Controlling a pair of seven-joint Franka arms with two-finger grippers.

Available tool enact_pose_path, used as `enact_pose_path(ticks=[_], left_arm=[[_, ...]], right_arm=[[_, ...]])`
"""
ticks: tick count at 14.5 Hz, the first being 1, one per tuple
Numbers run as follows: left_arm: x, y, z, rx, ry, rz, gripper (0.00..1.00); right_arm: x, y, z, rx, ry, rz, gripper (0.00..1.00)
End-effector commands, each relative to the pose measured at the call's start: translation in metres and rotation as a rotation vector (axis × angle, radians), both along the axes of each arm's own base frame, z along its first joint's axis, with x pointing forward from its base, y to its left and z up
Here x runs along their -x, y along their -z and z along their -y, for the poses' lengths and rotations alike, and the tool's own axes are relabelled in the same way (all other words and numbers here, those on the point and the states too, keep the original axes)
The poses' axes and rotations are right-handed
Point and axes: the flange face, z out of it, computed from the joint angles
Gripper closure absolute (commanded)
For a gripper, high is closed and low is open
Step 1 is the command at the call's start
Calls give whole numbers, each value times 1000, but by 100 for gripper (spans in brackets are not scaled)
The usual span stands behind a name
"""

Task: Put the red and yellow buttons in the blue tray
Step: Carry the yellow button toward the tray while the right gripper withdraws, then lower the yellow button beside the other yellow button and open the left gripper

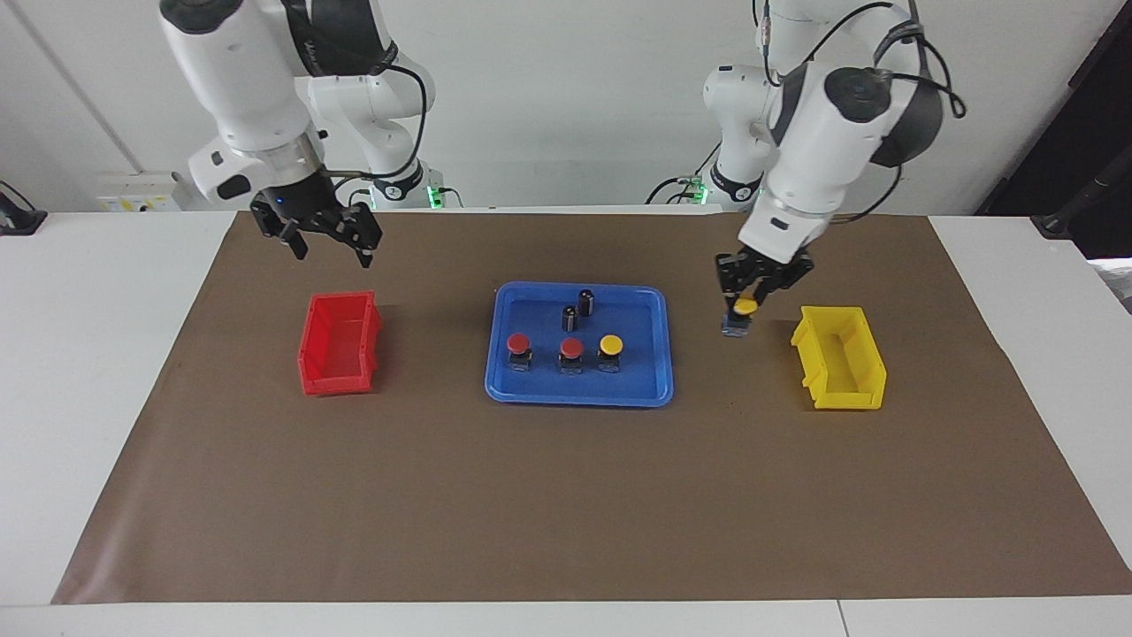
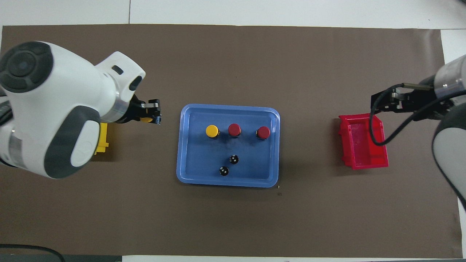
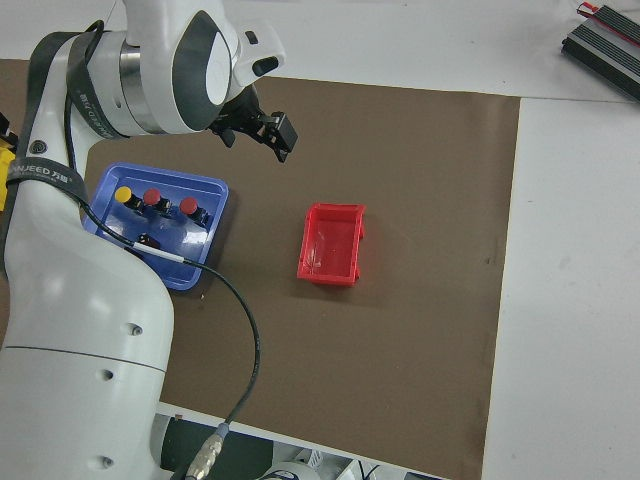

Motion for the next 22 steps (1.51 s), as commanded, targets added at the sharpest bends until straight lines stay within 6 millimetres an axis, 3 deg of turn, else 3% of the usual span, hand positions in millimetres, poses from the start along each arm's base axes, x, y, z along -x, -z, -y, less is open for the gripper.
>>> enact_pose_path(ticks=[1,2,4,7,9,11,20,22], left_arm=[[13,35,10,27,-27,-2,99],[16,52,18,27,-28,0,99],[21,63,33,41,-53,20,99],[25,83,55,42,-70,18,99],[23,99,60,37,-69,13,99],[20,108,60,32,-68,8,99],[20,119,50,24,-72,1,98],[20,121,50,30,-75,10,79]], right_arm=[[12,-19,50,-17,-41,-32,0],[15,-19,58,-19,-44,-38,0],[19,-18,56,-15,-56,-53,0],[7,-4,57,-8,-64,-87,0],[2,-13,58,-1,-64,-61,0],[4,-9,64,-3,-51,-64,0],[11,-6,69,18,-47,-65,0],[11,-6,66,18,-50,-65,0]])
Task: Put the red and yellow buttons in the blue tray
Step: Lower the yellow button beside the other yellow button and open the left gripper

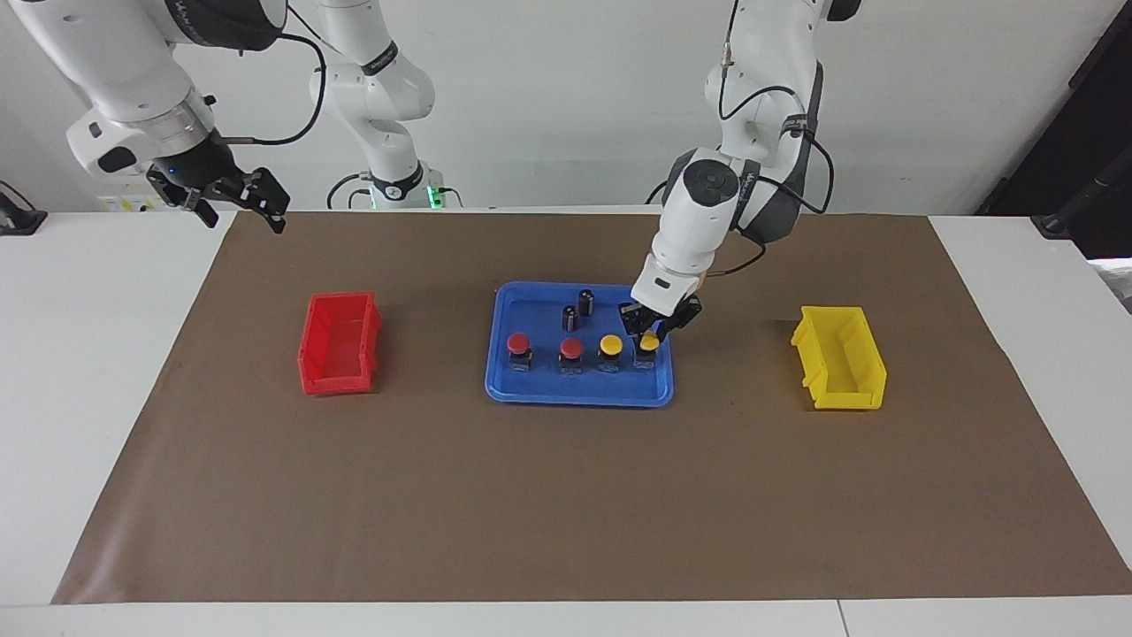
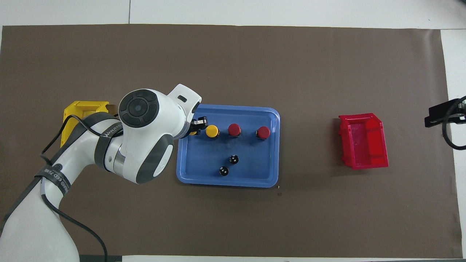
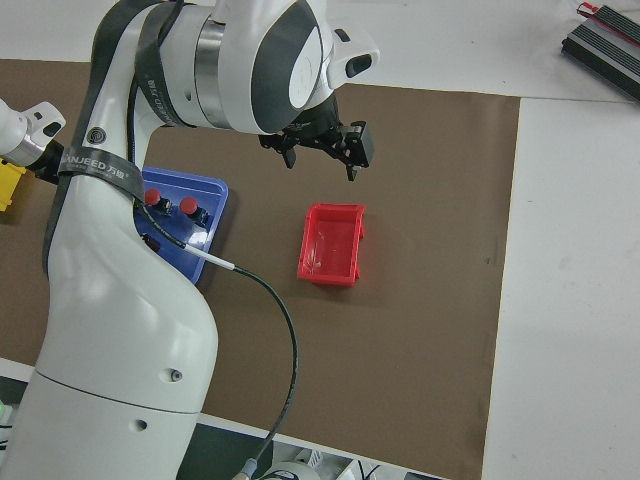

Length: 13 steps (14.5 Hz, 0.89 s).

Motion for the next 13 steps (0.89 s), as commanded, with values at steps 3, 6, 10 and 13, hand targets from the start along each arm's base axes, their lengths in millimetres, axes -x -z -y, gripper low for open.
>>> enact_pose_path(ticks=[3,6,10,13], left_arm=[[3,2,-5,19,-14,12,41],[2,1,-6,8,-17,1,21],[-21,-14,-30,-15,-32,27,0],[-40,-46,-67,-69,70,-15,0]], right_arm=[[5,-1,-1,9,-20,2,0],[5,-1,-1,7,-19,3,0],[4,-2,-1,2,-16,5,0],[5,-2,0,-4,-11,6,0]])
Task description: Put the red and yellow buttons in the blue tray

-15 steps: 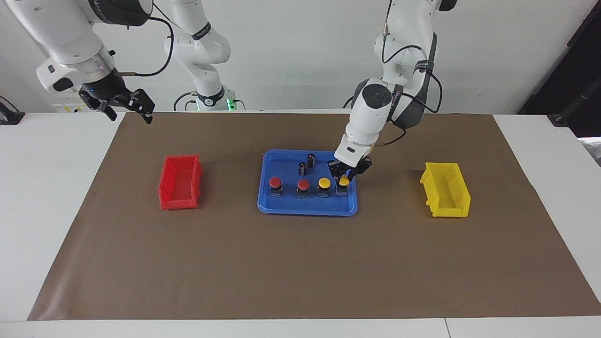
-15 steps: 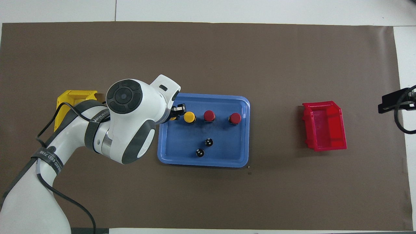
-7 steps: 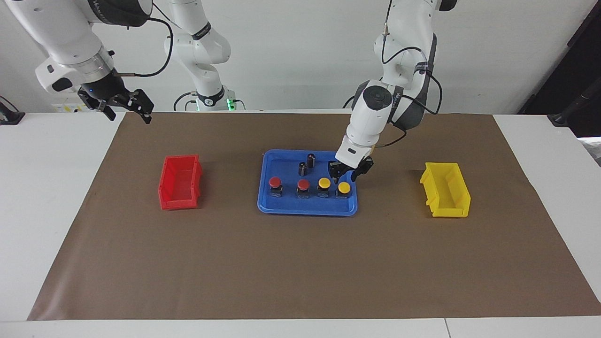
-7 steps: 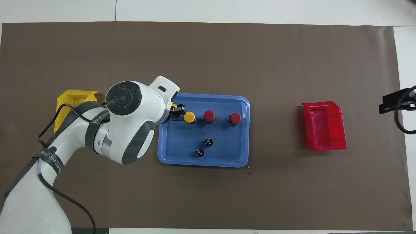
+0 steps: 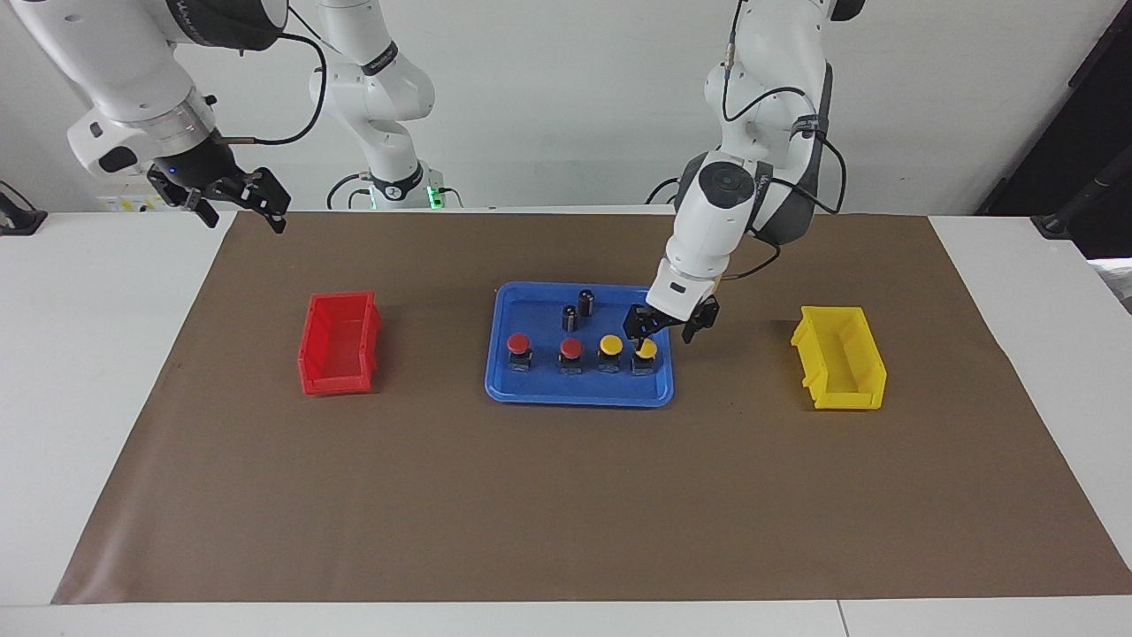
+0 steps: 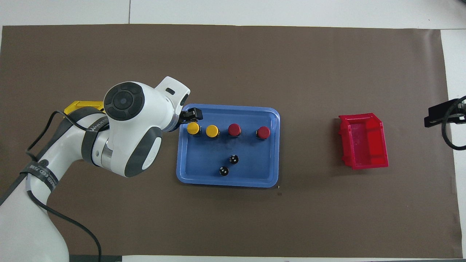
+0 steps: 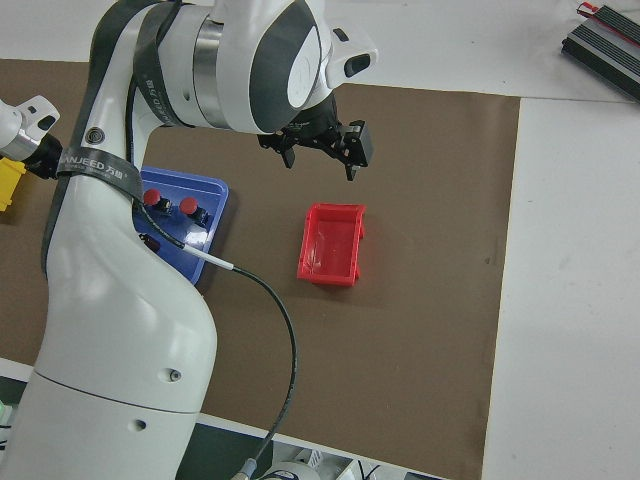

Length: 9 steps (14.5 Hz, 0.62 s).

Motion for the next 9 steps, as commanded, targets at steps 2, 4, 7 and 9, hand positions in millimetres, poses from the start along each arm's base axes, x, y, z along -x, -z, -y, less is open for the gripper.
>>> enact_pose_path(ticks=[2,4,7,9], left_arm=[[-27,-57,-52,-42,123,-39,0],[-47,-96,-93,-81,176,-18,0],[-55,-148,-166,-81,225,-23,0],[-49,-173,-209,-76,207,-21,0]], right_arm=[[4,-1,0,-6,-8,6,0],[4,-1,0,-6,-8,6,0],[4,0,1,-5,-10,13,0],[4,-1,2,-5,-9,16,0]])
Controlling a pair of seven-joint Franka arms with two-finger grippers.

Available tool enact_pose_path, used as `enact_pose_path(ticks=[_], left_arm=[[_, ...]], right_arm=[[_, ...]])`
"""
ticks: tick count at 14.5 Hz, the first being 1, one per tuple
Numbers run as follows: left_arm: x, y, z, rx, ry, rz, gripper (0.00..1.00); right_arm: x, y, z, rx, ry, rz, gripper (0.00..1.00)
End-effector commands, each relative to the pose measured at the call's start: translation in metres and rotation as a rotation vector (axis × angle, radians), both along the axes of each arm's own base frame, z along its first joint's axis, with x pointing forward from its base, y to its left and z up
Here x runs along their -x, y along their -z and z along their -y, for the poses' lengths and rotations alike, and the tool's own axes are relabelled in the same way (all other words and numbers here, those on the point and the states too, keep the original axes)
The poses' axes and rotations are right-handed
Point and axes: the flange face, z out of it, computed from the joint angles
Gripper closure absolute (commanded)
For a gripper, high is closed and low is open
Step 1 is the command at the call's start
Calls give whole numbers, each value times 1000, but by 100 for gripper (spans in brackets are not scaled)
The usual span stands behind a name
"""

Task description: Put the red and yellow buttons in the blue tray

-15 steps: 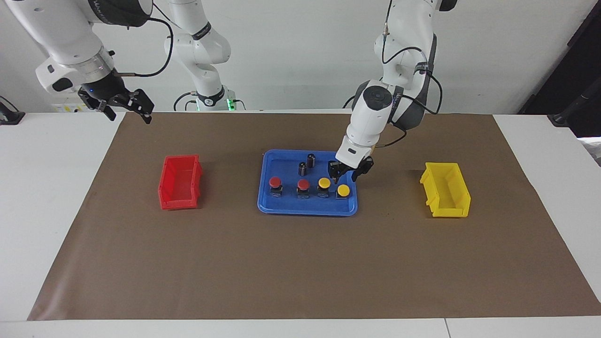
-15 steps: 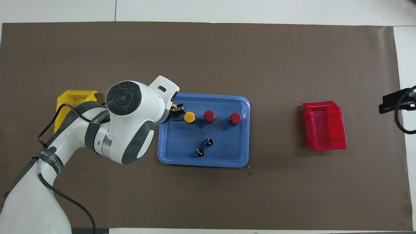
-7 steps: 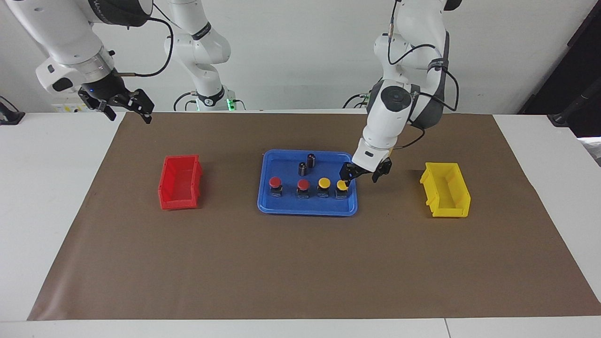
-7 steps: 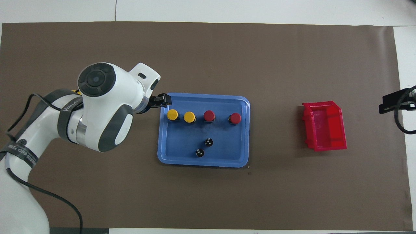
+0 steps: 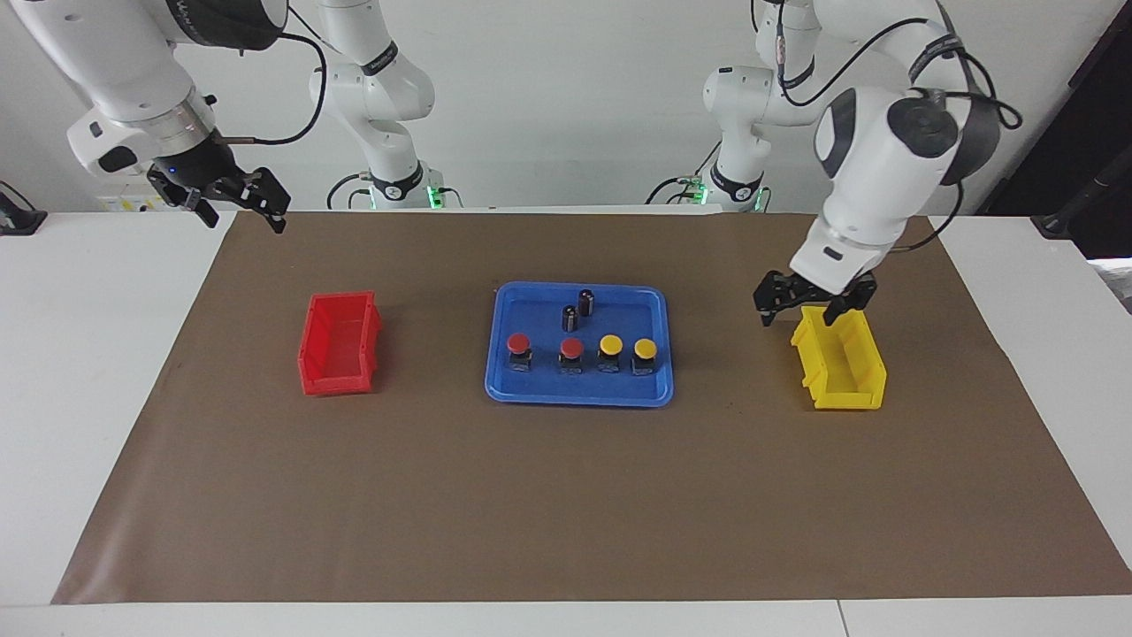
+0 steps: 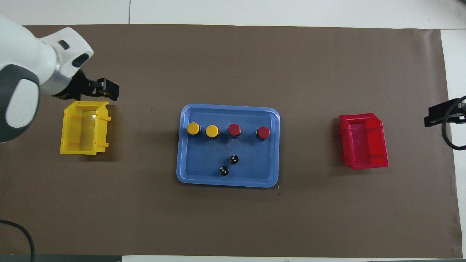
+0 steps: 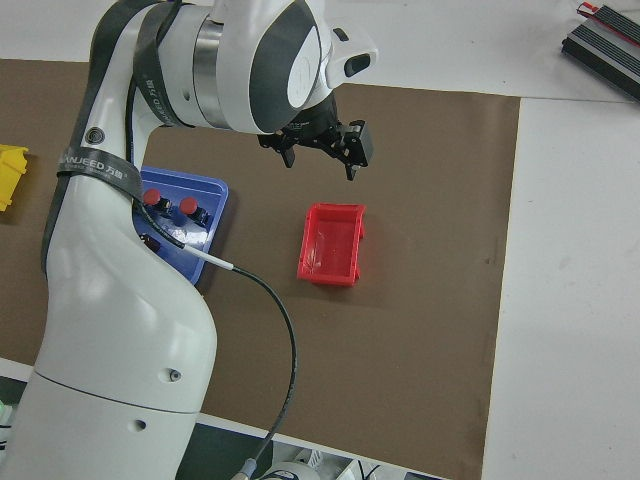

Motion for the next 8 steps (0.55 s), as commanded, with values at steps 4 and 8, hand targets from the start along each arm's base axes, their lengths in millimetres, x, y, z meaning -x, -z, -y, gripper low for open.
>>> enact_pose_path(ticks=[4,8], left_arm=[[35,-69,-76,6,-13,-71,0],[55,-88,-66,11,16,-82,0]], right_arm=[[3,0,0,-5,-13,15,0],[3,0,-1,-5,-16,15,0]])
